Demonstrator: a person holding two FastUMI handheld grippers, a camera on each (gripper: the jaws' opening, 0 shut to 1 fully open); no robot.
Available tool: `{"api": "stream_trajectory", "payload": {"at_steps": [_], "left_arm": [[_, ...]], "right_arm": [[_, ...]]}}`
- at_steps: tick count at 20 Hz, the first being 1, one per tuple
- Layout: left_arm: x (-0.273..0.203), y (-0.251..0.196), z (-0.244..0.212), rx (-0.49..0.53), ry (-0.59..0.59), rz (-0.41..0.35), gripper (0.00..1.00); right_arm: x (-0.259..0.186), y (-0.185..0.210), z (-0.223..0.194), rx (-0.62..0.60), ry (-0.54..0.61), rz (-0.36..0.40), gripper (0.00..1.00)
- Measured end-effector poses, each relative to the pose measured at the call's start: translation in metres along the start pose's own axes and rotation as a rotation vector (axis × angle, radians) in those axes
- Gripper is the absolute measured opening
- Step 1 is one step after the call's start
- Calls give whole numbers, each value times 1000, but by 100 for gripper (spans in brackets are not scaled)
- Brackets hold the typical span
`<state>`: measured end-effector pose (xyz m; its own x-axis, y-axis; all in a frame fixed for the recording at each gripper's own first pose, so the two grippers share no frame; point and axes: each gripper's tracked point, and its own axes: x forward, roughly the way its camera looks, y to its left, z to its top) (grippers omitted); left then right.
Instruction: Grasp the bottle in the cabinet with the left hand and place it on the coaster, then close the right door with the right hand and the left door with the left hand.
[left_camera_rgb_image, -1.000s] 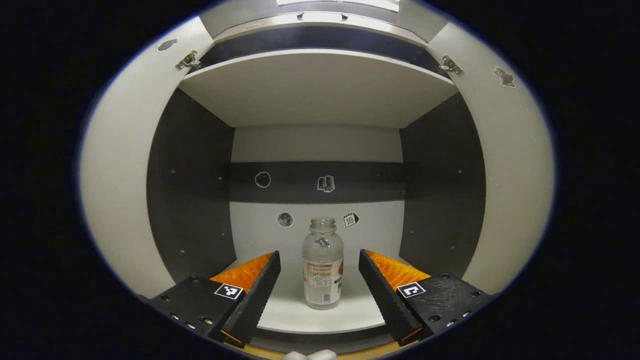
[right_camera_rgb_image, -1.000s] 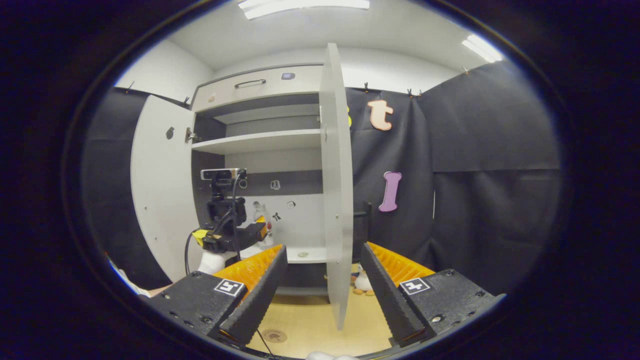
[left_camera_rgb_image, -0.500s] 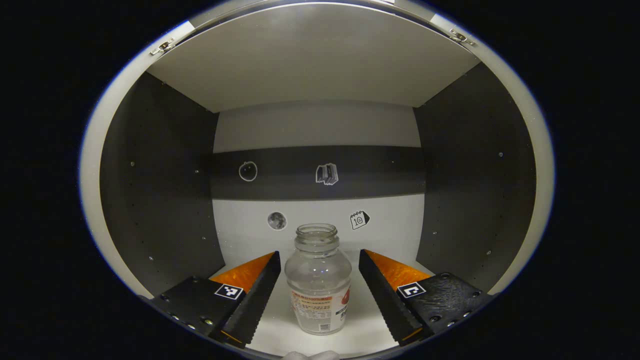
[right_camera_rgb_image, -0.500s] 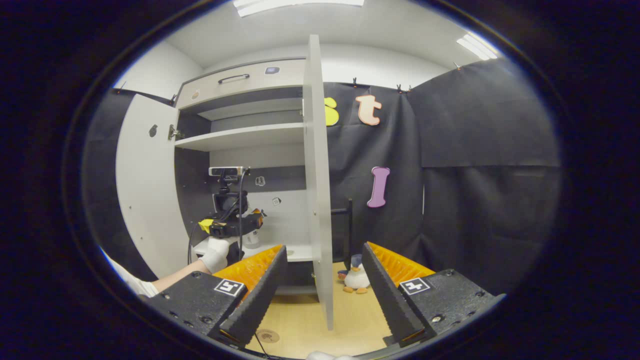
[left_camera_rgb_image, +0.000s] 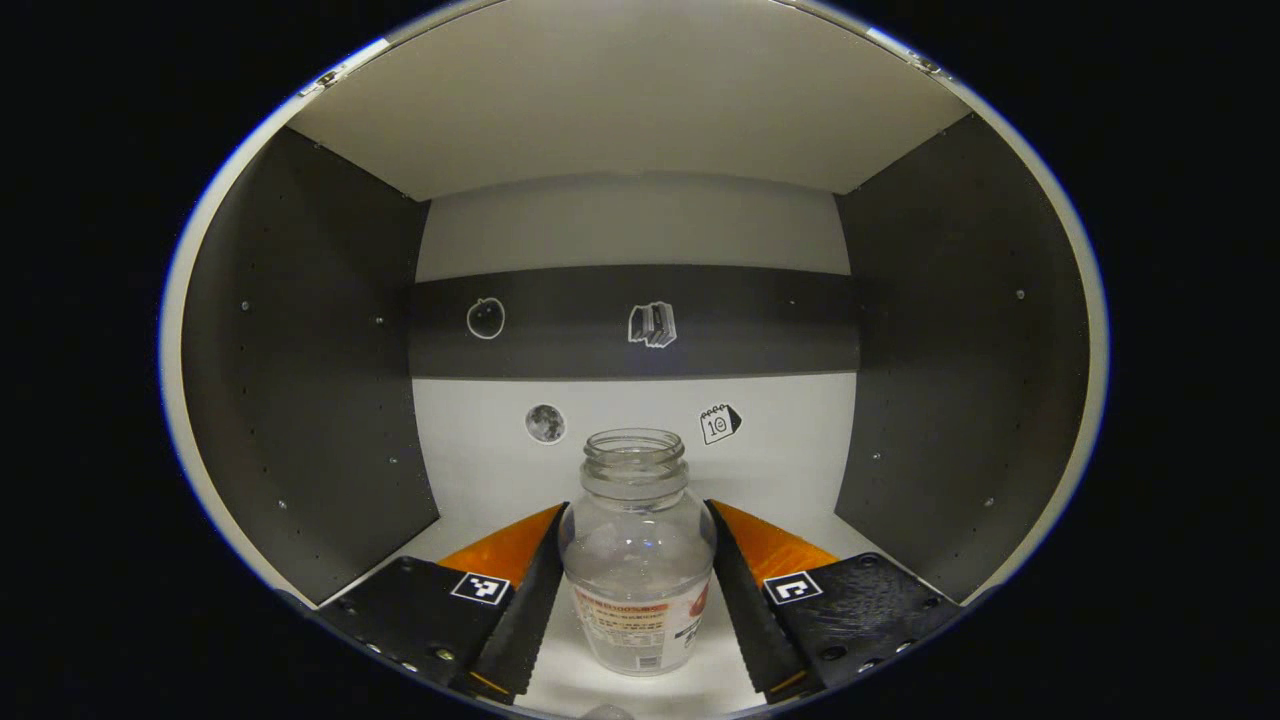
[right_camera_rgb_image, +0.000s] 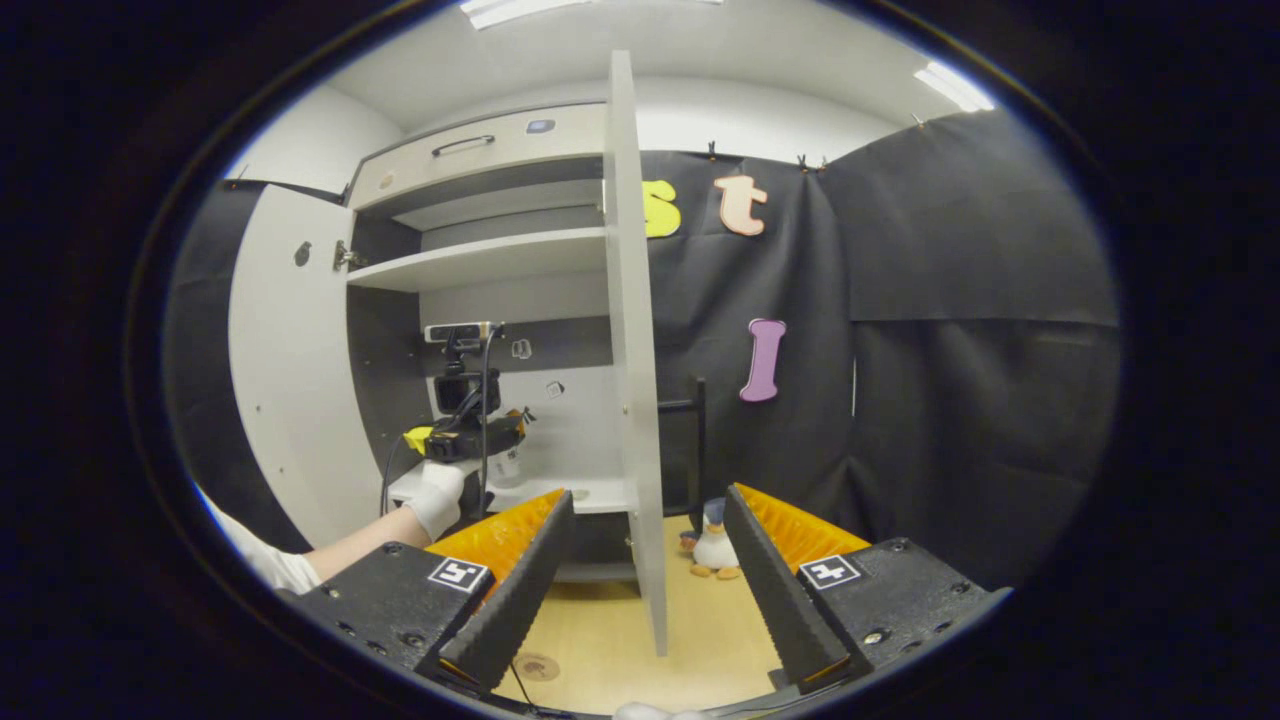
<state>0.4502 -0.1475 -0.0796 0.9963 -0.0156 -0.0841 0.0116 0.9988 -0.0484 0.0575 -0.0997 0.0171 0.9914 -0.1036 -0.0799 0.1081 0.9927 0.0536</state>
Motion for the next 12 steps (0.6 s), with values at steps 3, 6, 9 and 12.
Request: {"api": "stream_trajectory", "payload": {"at_steps": [3, 6, 9, 12], "left_arm": [[-32, 1, 21, 1, -25, -26, 77], [-73, 12, 42, 1, -49, -45, 80], [-124, 25, 58, -4, -80, -76, 77], [-175, 33, 63, -5, -96, -127, 77]], "right_arm": [[-5, 1, 1, 6, -14, 8, 96], [-12, 6, -2, 15, -21, 23, 98], [-25, 12, -7, 26, -33, 32, 98], [-38, 18, -15, 32, -33, 30, 96]]}}
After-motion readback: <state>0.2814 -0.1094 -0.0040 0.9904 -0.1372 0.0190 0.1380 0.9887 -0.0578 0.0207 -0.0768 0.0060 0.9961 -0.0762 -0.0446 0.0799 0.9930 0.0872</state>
